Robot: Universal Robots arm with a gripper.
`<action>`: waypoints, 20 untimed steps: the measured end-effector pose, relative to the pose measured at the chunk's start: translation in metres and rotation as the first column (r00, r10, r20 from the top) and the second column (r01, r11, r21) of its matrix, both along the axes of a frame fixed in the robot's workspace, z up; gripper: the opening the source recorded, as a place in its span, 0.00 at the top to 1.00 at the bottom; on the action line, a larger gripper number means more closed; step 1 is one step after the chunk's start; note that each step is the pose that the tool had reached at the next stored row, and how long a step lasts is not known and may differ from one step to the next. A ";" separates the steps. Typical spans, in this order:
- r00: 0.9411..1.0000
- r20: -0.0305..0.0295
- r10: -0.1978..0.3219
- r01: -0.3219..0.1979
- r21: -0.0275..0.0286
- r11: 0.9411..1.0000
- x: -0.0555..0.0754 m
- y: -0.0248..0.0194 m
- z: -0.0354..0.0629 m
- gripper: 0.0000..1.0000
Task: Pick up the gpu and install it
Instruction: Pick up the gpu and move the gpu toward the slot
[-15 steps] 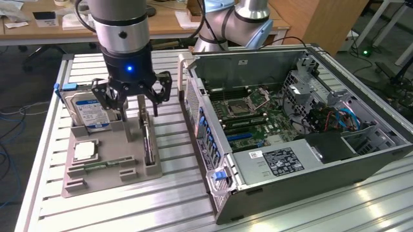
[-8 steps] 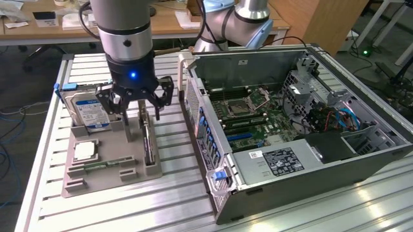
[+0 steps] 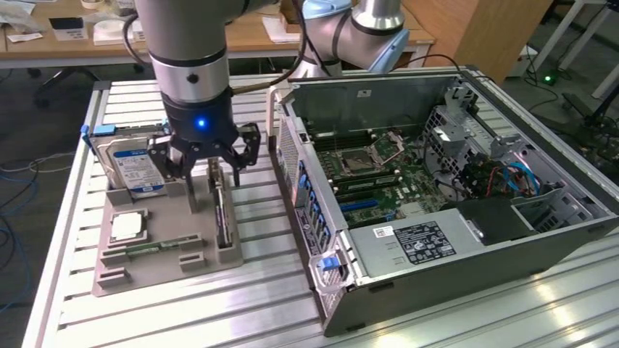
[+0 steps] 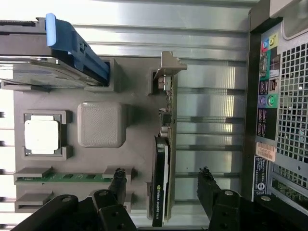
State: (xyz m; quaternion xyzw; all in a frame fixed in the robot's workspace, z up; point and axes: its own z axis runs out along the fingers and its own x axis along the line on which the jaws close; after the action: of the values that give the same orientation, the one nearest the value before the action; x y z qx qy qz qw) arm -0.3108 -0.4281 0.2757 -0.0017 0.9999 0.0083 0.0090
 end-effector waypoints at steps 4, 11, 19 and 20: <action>1.000 0.000 -0.016 0.016 0.000 1.000 0.000 0.0000 -0.0072 0.29; 0.999 0.000 -0.036 0.036 -0.001 0.999 -0.002 0.0001 -0.0199 0.29; 0.999 0.000 -0.049 0.049 -0.001 0.999 -0.002 0.0000 -0.0346 0.29; 0.999 0.001 -0.049 0.049 -0.001 0.999 -0.002 0.0000 -0.0364 0.29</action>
State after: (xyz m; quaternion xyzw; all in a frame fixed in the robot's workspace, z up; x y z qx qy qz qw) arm -0.3127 -0.4280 0.2393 0.0228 0.9997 0.0074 0.0094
